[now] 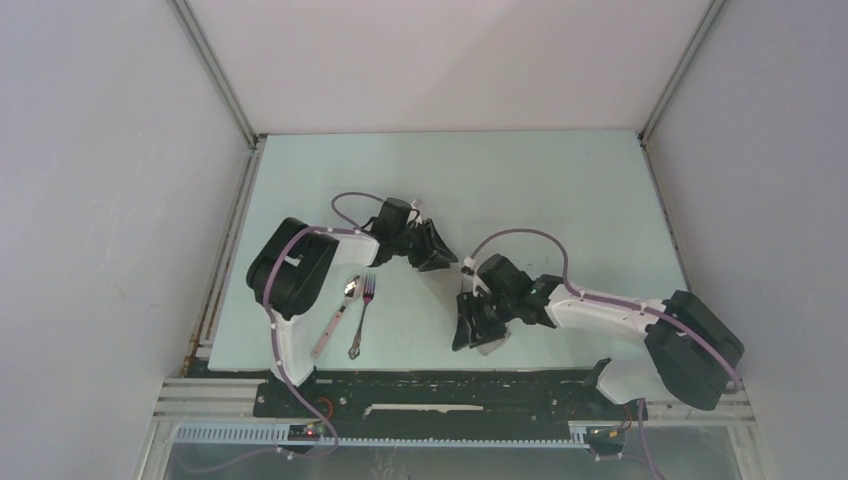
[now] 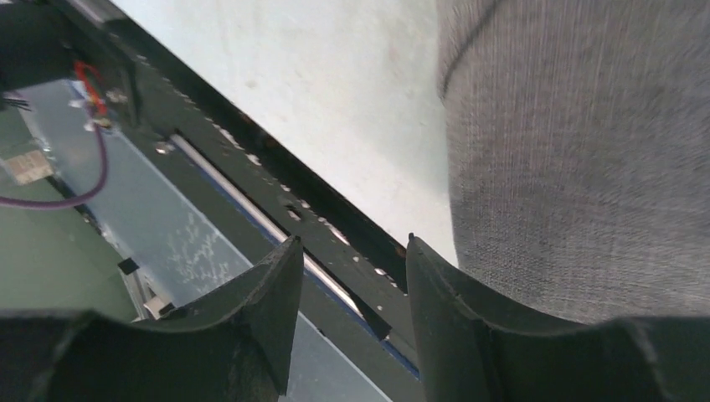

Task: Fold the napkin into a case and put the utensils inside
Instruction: Turn over the smaller rectangle-folded napkin at the center of the board, then rotate the smaller rectangle-folded napkin at the center of the board.

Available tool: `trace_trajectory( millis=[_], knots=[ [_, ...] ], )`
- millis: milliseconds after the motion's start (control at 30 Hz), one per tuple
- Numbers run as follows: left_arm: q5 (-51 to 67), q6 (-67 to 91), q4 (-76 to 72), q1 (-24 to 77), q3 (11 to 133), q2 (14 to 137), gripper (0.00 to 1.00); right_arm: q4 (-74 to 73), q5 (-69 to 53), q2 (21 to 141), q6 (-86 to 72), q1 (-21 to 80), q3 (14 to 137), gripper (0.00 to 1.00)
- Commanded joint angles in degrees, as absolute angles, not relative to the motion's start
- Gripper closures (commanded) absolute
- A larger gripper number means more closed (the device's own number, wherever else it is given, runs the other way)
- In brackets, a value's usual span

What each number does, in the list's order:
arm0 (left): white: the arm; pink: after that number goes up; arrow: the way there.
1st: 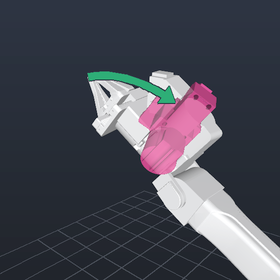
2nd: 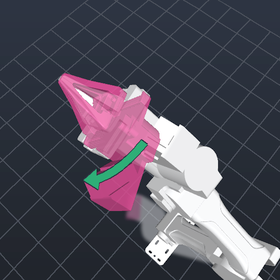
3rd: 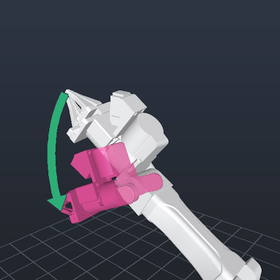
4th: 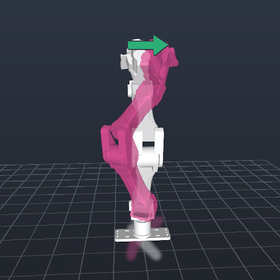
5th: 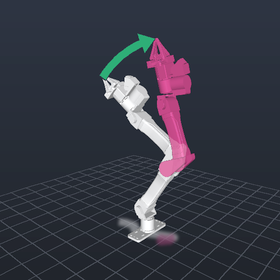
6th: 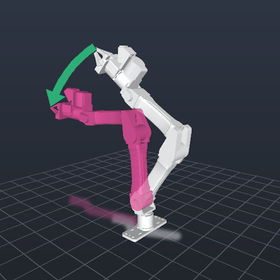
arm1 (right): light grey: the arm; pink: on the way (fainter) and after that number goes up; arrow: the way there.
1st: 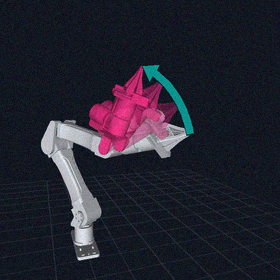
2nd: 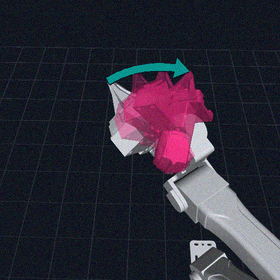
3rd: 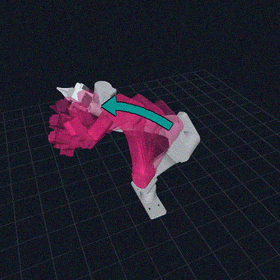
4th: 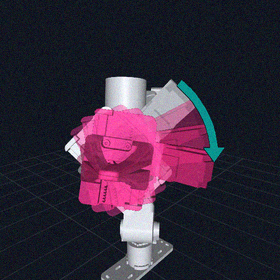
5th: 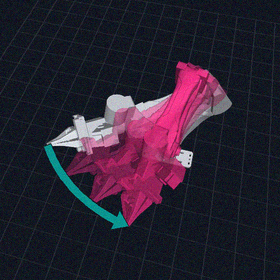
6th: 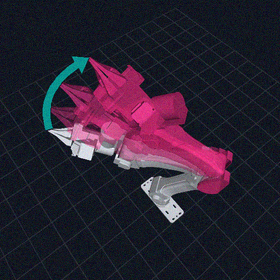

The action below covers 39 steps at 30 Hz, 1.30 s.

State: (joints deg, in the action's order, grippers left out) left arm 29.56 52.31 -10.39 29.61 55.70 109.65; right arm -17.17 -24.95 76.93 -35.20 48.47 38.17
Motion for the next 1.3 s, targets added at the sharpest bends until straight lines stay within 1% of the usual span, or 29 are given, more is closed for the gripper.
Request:
trace_trajectory(
  millis=[0,167,233,367,400,467,567,633,667,700,733,767,867,933,1000,1067,1167,1267],
  knots=[
    [22.5,47.3,-5.4,28.5,58.6,112.1,0.55,-15.3,-21.1,79.1,-37.7,51.6,37.0,0.44],
    [20.1,43.9,1.1,28.7,61.1,106.0,0.51,-14.0,-18.1,81.1,-41.3,57.7,37.0,0.43],
    [20.7,43.5,3.2,28.8,61.7,103.2,0.49,-15.1,-14.4,82.7,-43.6,58.7,36.8,0.42],
    [20.1,42.7,5.3,28.8,59.0,94.1,0.45,-21.0,2.3,81.5,-48.1,56.5,34.9,0.41],
    [19.4,42.1,6.6,28.8,58.5,91.2,0.44,-21.2,5.2,80.8,-48.1,53.6,34.0,0.41],
    [17.8,40.6,9.5,28.8,57.5,86.7,0.42,-19.8,5.5,79.6,-46.3,47.0,32.5,0.40],
    [15.9,38.7,12.8,28.7,56.4,81.8,0.40,-15.1,1.0,78.6,-40.7,34.2,32.2,0.39],
    [15.7,38.1,13.6,28.7,55.6,79.9,0.38,-10.7,-4.7,80.7,-36.4,24.2,33.3,0.38],
    [16.3,38.0,13.7,28.7,55.5,79.7,0.37,-10.5,-7.1,82.9,-34.2,19.2,35.7,0.38],
    [17.0,37.9,13.7,28.7,55.6,79.8,0.37,-10.4,-9.3,85.1,-32.0,15.2,39.1,0.38],
    [17.5,38.0,13.6,28.8,55.8,80.3,0.30,-10.4,-10.8,87.4,-30.1,12.5,42.9,0.38],
    [18.2,38.2,13.3,28.8,56.2,81.1,0.25,-10.8,-12.0,89.8,-28.2,10.7,47.3,0.37],
    [19.4,38.5,11.2,28.8,60.0,86.1,0.20,-18.2,-13.2,95.4,-22.7,8.2,62.8,0.35],
    [22.4,37.1,13.1,28.9,65.6,92.4,0.13,-23.2,-14.0,95.8,-21.7,6.8,67.6,0.34],
    [22.8,35.7,15.1,29.4,70.6,98.5,0.12,-25.3,-14.4,93.4,-21.4,6.1,67.7,0.32],
    [25.3,34.8,15.3,30.0,73.8,103.4,0.13,-25.9,-16.0,90.4,-20.9,5.8,65.0,0.29],
    [25.3,33.4,15.3,31.5,75.1,107.4,0.14,-24.0,-24.2,86.2,-22.1,4.0,58.0,0.29],
    [26.2,31.9,15.6,33.0,75.8,110.9,0.14,-21.3,-28.5,80.9,-23.2,2.1,50.2,0.28]
  ],
)
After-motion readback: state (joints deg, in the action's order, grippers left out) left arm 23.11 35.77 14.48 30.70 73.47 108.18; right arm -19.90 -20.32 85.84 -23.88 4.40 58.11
